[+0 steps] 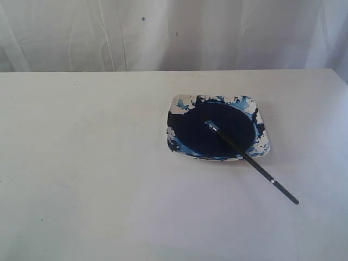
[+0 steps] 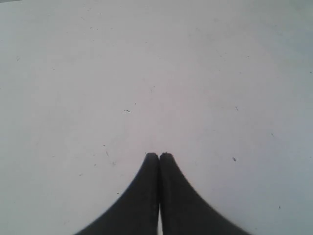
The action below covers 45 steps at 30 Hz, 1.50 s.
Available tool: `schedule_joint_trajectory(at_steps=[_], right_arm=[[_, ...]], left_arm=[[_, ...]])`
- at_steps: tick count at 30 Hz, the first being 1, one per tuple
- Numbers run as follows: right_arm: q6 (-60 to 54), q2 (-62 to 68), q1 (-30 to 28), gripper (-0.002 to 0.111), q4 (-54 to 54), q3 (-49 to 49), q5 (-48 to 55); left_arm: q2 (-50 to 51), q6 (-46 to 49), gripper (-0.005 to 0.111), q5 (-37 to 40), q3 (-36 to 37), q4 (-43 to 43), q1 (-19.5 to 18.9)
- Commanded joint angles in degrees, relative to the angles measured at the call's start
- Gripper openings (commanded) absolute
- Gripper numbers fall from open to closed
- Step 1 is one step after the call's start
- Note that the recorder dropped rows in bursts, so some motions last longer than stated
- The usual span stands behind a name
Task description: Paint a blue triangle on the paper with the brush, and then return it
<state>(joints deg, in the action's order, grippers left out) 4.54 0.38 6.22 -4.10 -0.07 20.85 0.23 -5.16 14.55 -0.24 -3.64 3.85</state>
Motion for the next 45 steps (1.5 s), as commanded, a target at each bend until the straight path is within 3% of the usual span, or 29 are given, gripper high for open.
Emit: schedule_joint_trajectory(at_steps=[1, 45], right_arm=[[0.20, -0.38, 0.09, 0.000, -0.43, 0.07, -0.75], [0.20, -0.38, 0.09, 0.000, -0.43, 0.07, -0.75]], left_arm=[[-0.23, 0.06, 0.000, 0.01, 0.24, 0.39, 0.26], [-0.23, 2.07, 0.000, -1.60, 0.24, 0.15, 0.26]])
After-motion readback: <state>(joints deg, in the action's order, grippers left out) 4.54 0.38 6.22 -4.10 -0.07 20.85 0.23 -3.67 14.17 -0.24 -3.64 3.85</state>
